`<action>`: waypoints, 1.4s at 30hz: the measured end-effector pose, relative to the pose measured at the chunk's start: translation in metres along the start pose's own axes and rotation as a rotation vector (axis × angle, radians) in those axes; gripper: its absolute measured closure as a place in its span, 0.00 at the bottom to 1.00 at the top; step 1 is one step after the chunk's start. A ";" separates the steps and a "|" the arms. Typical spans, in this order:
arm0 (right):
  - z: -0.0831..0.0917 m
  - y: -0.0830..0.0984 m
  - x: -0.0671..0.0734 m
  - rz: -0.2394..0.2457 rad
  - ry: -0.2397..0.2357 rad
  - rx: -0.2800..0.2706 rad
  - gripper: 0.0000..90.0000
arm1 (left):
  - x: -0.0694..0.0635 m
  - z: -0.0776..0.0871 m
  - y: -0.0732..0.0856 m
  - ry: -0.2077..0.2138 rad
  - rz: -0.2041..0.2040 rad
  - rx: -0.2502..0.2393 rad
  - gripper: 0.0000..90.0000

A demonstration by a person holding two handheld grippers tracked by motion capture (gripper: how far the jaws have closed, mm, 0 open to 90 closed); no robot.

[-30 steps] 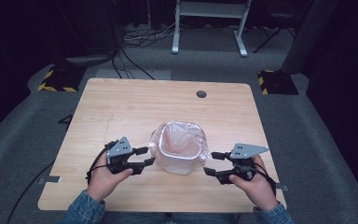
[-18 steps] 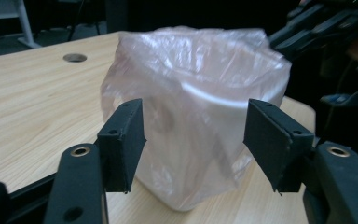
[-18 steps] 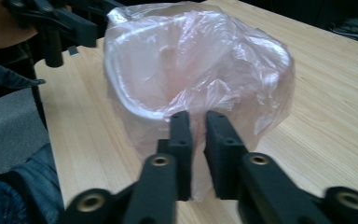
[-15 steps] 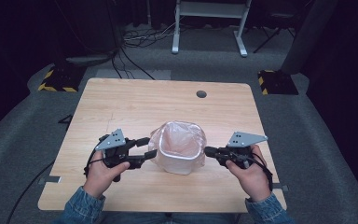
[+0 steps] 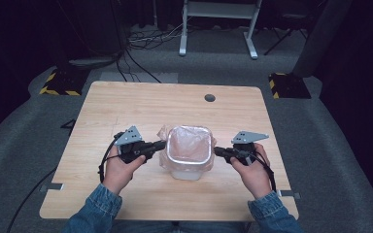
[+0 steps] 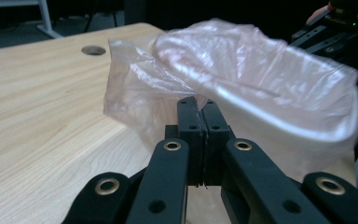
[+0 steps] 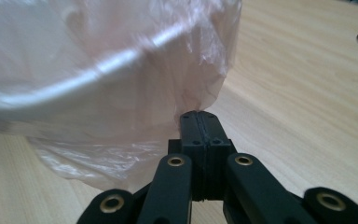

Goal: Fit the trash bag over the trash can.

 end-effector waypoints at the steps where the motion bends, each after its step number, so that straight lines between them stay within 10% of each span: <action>1: -0.003 0.003 -0.001 -0.006 0.001 0.010 1.00 | 0.002 -0.003 0.002 -0.007 0.004 0.016 1.00; 12: -0.030 0.031 -0.014 -0.030 0.021 0.136 1.00 | 0.018 -0.022 0.029 -0.069 -0.029 0.211 1.00; 17: -0.023 0.036 -0.013 -0.055 0.002 0.105 0.99 | 0.018 -0.019 0.032 -0.060 -0.004 0.157 1.00; 25: 0.029 -0.001 -0.003 -0.006 0.037 -0.048 0.57 | 0.011 0.001 0.010 -0.073 -0.020 0.034 0.97; 32: 0.039 -0.023 0.010 -0.019 -0.094 -0.141 0.45 | 0.004 0.003 0.001 -0.065 -0.038 0.009 0.96; 34: 0.033 -0.025 0.012 -0.020 -0.110 -0.131 0.49 | 0.003 0.001 -0.001 -0.061 -0.045 0.012 0.96; 39: 0.019 -0.027 0.007 -0.004 -0.108 -0.082 0.98 | 0.004 -0.004 -0.005 -0.060 -0.054 0.012 0.96; 42: 0.015 -0.029 0.001 -0.010 -0.052 -0.090 1.00 | 0.007 -0.010 -0.006 -0.059 -0.070 0.022 0.97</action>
Point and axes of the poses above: each handheld gripper's, and its own axes: z roughly backward along the jaws, y roughly out of its underside, x roughly to its left, the point moved 3 cm from there along -z, roughly forward along the jaws, and after that the axes turned 7 degrees about -x, right-handed, at the moved point
